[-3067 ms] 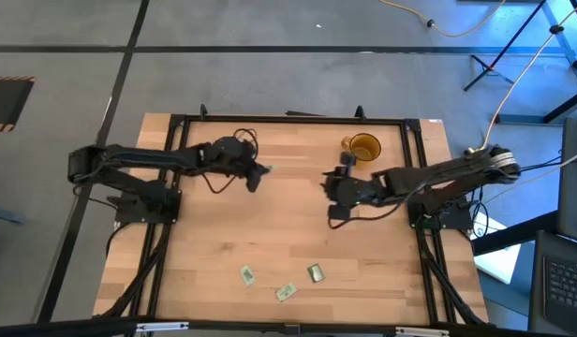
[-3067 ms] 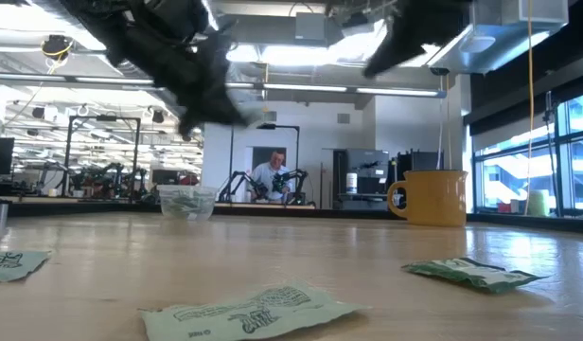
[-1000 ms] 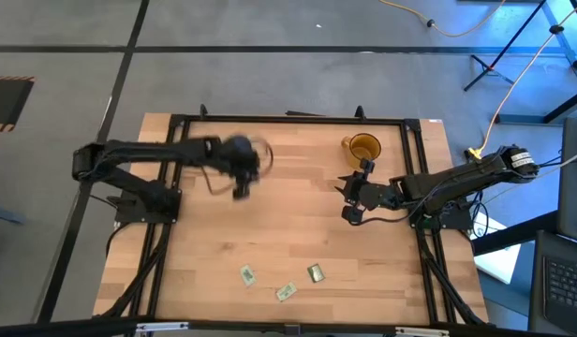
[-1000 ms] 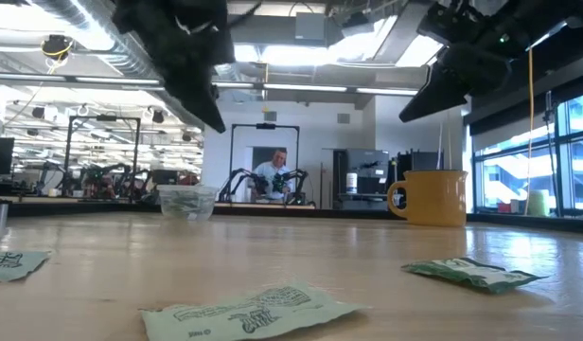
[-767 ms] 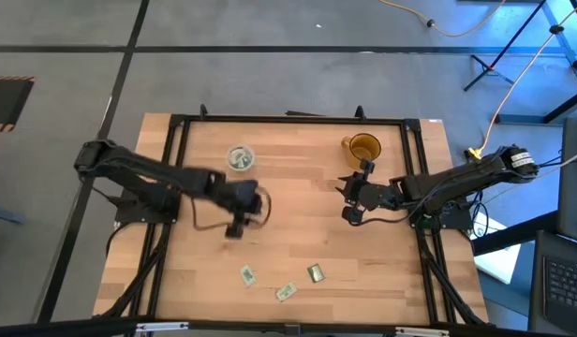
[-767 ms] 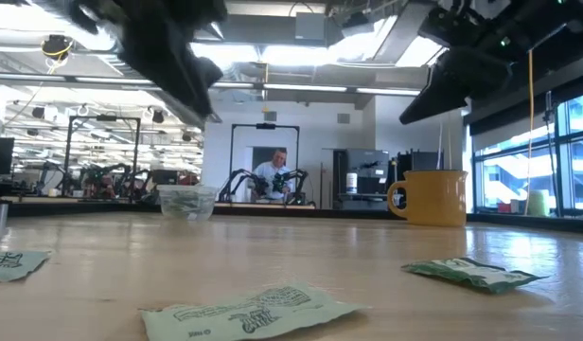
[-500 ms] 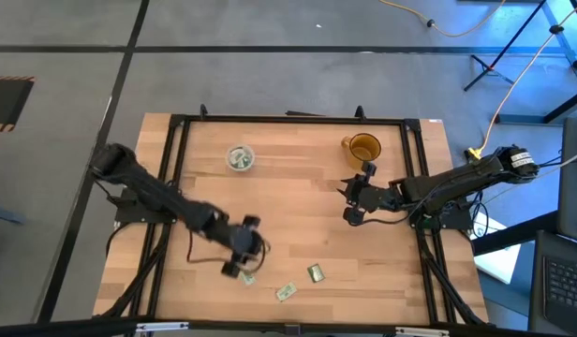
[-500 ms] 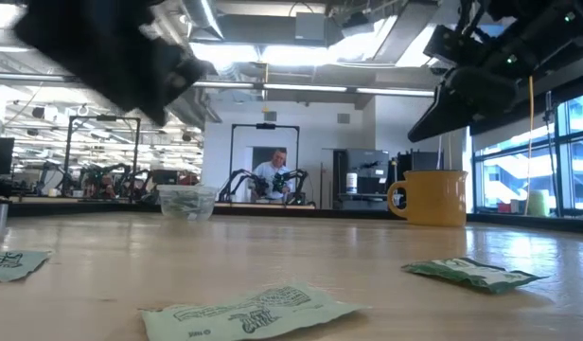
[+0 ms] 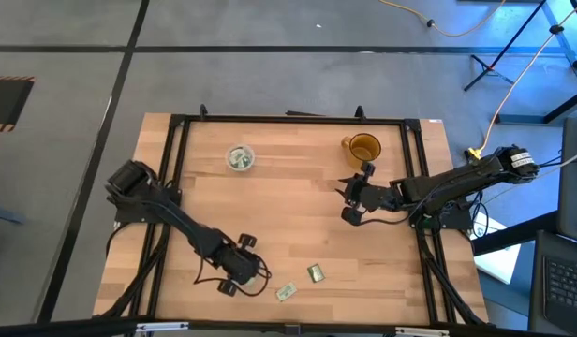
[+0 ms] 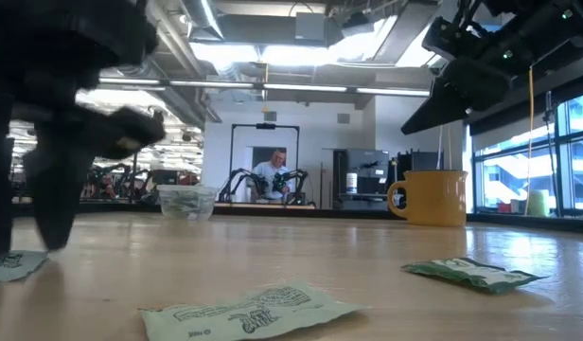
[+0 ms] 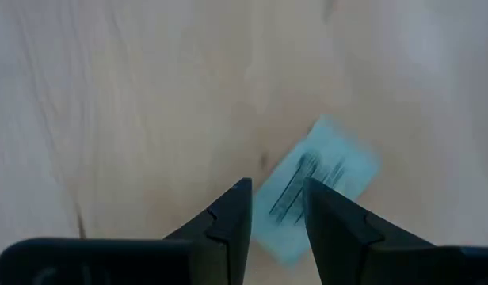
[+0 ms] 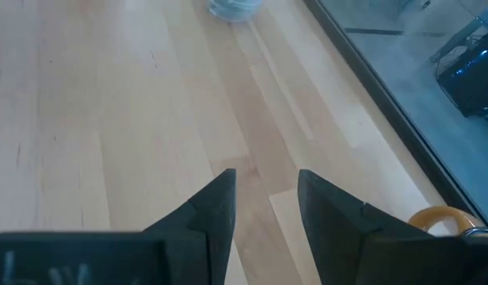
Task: Pick and place Stevia / Truvia into bins
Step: Put the stevia packet into the transparent container
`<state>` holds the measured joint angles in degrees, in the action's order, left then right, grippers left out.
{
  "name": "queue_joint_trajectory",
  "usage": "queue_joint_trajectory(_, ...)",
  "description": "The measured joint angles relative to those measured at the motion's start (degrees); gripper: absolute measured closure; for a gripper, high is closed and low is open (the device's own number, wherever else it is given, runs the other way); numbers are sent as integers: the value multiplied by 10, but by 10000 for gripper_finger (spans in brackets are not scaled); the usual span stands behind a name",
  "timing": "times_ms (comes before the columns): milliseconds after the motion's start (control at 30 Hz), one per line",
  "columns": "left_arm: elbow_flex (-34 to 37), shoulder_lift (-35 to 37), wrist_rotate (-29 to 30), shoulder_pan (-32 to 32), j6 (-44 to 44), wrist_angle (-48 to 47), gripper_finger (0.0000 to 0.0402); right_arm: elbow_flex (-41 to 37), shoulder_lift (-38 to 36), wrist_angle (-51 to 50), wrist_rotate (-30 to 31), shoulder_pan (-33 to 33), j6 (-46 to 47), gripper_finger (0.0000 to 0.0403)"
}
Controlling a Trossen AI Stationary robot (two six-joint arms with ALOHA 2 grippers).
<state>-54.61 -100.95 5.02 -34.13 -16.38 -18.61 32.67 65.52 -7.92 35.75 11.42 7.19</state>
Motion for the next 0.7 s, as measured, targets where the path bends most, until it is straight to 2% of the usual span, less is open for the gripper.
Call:
queue_joint_trajectory(333,-3,-20,-28,7,10,-41,302,0,0,0,0,0,-1,263)
queue_joint_trajectory(700,-2,-19,-48,25,10,-44,371,0,0,0,0,0,-1,263)
